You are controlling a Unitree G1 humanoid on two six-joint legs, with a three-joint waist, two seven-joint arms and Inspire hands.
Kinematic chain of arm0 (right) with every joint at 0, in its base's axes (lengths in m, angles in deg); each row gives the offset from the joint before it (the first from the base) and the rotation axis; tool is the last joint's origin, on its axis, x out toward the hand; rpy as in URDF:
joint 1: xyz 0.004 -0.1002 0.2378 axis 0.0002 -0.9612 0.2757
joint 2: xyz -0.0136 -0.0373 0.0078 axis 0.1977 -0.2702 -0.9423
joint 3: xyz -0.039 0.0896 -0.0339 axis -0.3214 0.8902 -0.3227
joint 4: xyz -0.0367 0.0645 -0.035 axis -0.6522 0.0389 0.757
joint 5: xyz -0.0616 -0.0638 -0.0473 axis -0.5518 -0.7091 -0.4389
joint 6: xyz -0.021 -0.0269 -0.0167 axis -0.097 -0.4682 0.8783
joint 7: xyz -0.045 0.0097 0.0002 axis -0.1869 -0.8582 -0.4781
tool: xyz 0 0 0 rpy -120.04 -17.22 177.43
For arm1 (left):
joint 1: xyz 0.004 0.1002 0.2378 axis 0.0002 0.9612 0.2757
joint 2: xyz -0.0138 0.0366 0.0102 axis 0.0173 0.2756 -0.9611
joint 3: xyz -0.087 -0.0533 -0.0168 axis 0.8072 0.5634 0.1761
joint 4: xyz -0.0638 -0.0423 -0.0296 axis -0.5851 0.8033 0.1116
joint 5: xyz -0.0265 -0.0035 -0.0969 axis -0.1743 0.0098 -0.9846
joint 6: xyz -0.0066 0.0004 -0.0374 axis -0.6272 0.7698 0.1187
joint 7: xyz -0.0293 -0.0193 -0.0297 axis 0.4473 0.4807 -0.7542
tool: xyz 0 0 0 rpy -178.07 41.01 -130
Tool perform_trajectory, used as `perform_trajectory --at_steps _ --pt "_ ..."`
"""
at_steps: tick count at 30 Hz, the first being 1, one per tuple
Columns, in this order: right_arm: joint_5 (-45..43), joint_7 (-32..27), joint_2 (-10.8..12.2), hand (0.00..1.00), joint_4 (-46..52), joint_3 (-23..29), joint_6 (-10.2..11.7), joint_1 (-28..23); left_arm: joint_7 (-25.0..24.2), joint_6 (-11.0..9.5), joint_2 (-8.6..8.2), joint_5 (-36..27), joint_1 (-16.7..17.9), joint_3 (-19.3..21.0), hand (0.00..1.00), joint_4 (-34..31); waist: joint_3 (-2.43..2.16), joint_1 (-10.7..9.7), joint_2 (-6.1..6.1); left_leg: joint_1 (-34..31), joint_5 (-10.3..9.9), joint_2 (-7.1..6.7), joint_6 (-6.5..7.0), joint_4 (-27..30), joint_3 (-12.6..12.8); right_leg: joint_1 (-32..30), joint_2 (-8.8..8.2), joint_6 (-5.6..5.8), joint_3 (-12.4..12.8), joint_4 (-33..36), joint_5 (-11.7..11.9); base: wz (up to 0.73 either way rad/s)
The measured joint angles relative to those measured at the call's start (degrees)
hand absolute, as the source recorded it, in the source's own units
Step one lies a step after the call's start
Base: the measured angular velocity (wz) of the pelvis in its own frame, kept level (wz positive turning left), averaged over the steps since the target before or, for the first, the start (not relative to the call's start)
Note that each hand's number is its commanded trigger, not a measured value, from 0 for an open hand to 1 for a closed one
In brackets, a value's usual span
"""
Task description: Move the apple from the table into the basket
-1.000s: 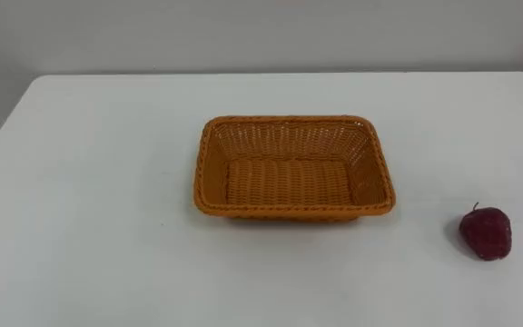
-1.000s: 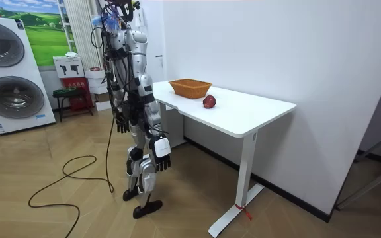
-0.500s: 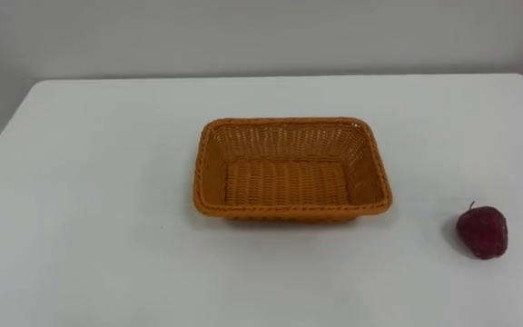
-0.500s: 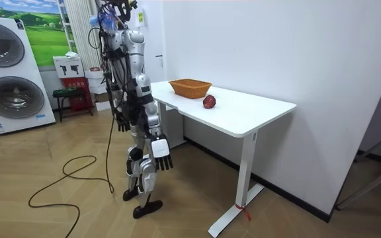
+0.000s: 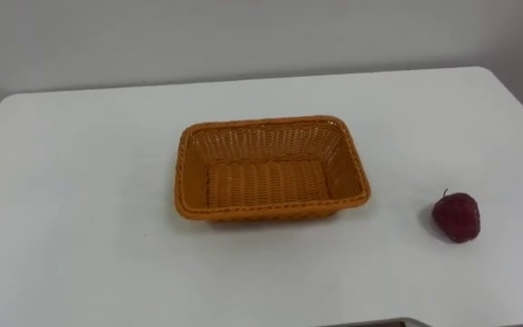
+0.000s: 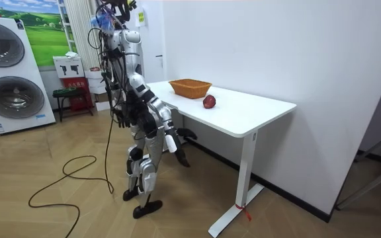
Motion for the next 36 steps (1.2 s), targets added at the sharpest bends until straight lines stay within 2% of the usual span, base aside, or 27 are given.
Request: perform_trajectory --at_steps 3,5,9,11,12,14,18,19,21,25,26,28,31,36 --pt "-5.58 -7.32 -0.02 0.0 9.01 0.77 0.79 -0.47 0.22 -1.28 0.04 -0.02 0.12 0.0 0.0 -1.2 -0.14 0.09 -0.25 -0.41 0.0 -0.01 0.0 -0.09 0.59 -0.38 0.03 0.04 0.65 0.1 -0.02 -0.1" --pt "-15.2 -14.88 -0.01 0.0 17.99 0.57 2.27 -1.1 1.3 -2.03 0.08 0.0 0.04 -0.21 0.0 -1.04 -0.19 0.22 -0.3 -1.11 0.0 -0.01 0.0 -0.1 0.79 -1.24 0.05 0.05 0.65 0.25 -0.01 -0.07" --pt "-31.82 -25.4 0.02 0.0 26.9 0.68 3.32 -1.3 1.34 -2.17 0.11 0.59 0.63 -0.28 0.0 -0.96 -0.18 0.36 -0.37 -2.17 0.01 0.0 0.02 -0.08 0.85 -2.54 0.09 0.05 0.75 0.64 0.0 -0.01" --pt "-37.8 -28.76 -0.68 0.0 30.71 0.05 5.69 -0.96 1.35 -2.16 0.71 0.74 0.67 -1.43 0.0 -0.86 -0.19 0.53 -0.46 -2.4 0.02 0.09 0.01 0.04 0.88 -2.68 0.16 0.01 0.7 0.64 0.03 0.0" --pt "-41.43 -30.21 -1.2 0.0 32.38 -0.93 6.94 -0.9 1.36 -2.2 1.09 0.72 0.62 -2.0 0.0 -0.91 -0.45 0.94 -0.38 -2.34 0.02 0.16 0.0 0.04 0.88 -2.67 0.23 -0.05 0.72 0.63 0.06 0.0" --pt "-48.15 -33.39 -1.4 0.0 36.13 -2.45 8.55 -0.9 1.37 -2.45 1.34 0.75 0.18 -3.17 0.0 -0.85 -0.52 2.41 -0.55 -2.26 0.04 0.25 -0.03 0.02 0.89 -2.63 0.3 -0.14 0.71 0.64 0.11 0.0" --pt "-56.87 -34.48 -1.35 0.0 38.35 -5.06 9.42 -0.9 1.36 -2.94 1.27 0.79 -0.15 -3.59 0.0 -0.68 -0.51 3.51 -0.85 -2.31 0.05 0.33 -0.05 0.07 0.81 -2.82 0.25 -0.18 0.14 0.45 0.16 0.05" --pt "-58.94 -34.52 -1.33 0.0 39.55 -5.78 9.43 -0.87 1.36 -2.94 1.29 0.83 -0.13 -3.92 0.0 -0.68 -0.58 3.64 -0.44 -2.42 0.05 0.35 -0.06 0.06 0.81 -3.16 0.23 -0.19 0.04 0.56 0.17 0.0" --pt "-62.67 -34.7 -1.34 0.0 41.5 -7.25 9.51 -0.92 1.24 -2.95 1.4 1.07 0.01 -4.83 0.0 -0.37 -0.24 3.78 -0.55 -2.52 0.06 0.37 -0.06 0.03 0.76 -3.27 0.21 -0.2 -0.07 0.8 0.18 0.0" --pt "-68.46 -34.27 -1.42 0.0 43.84 -10.93 11.26 -1.01 1.24 -2.97 1.31 1.09 -0.12 -5.49 0.0 0.44 -0.43 4.06 -0.35 -2.23 0.07 0.33 -0.09 0.0 0.32 -3.05 0.24 -0.2 -0.13 0.76 0.18 0.0" --pt "-68.65 -33.86 -1.51 0.0 44.03 -11.86 11.33 -1.02 1.26 -2.97 1.32 1.09 -0.18 -5.49 0.0 0.47 -0.54 4.46 -0.16 -2.02 0.08 0.32 -0.1 0.0 0.32 -2.91 0.24 -0.21 -0.09 0.71 0.19 0.0" --pt "-69.18 -32.93 -1.66 0.0 44.03 -13.15 11.32 -1.25 1.29 -2.96 1.31 1.07 -0.23 -5.55 0.0 0.63 -0.44 4.99 -0.36 -1.65 0.08 0.31 -0.1 -0.08 0.43 -2.27 0.24 -0.22 -0.15 0.14 0.21 0.0" --pt "-69.47 -30.96 -2.49 0.0 44.03 -16.57 11.33 -1.51 1.31 -2.88 1.32 1.03 -0.24 -5.79 0.0 0.72 -0.36 5.17 -0.28 -1.59 0.08 0.34 -0.11 -0.35 0.39 -2.18 0.24 -0.23 -0.35 0.08 0.22 0.03" --pt "-70.37 -27.42 -2.64 0.0 42.65 -20.8 11.33 -2.11 2.21 -2.89 1.27 1.02 -0.32 -5.96 0.0 0.68 -0.32 5.21 -0.09 -1.58 0.09 0.33 -0.13 -0.48 0.24 -2.13 0.23 -0.23 -0.45 0.06 0.22 0.01"
